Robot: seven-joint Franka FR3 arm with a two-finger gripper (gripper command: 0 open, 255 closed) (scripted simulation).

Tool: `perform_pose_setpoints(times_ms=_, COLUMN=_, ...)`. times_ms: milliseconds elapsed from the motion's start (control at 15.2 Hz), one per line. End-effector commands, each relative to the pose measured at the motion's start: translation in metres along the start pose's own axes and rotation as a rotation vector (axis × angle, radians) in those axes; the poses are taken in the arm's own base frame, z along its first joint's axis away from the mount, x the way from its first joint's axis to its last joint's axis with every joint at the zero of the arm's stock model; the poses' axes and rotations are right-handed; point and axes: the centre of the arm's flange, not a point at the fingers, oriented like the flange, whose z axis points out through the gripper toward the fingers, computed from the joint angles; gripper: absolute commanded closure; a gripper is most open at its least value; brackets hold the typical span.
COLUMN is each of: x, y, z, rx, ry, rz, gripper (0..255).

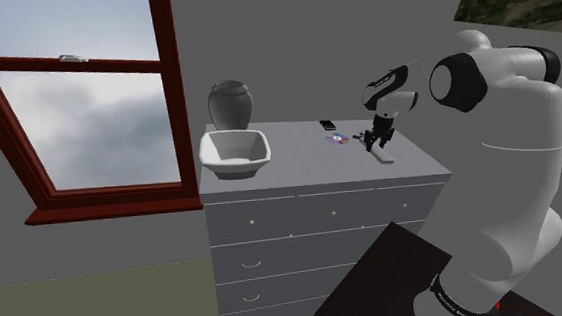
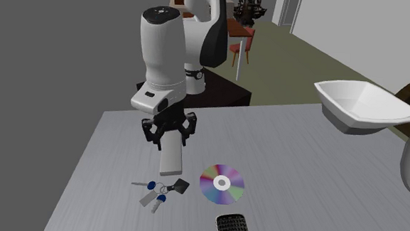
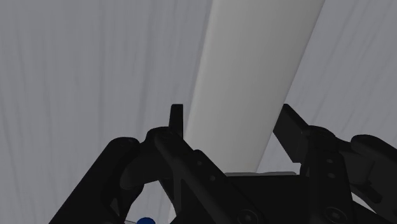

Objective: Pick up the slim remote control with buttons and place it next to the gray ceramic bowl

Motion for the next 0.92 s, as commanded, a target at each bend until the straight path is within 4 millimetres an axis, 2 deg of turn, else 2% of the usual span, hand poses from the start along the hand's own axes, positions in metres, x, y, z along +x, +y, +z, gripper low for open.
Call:
perform_pose_setpoints(times_ms=0, x=0.000, y=0.000, z=0.000, rx=0.000, ry=0.000, rz=-0.001, gripper=255)
perform_pose_setpoints(times_ms=66, x=0.000, y=0.000, z=0.000, rx=0.000, ry=0.000, rz=0.000, gripper=255)
perform_pose_setpoints(times_ms=858, x=0.001, y=0.001, z=-0.063, rx=0.000, ry=0.000, rz=0.000, gripper=255)
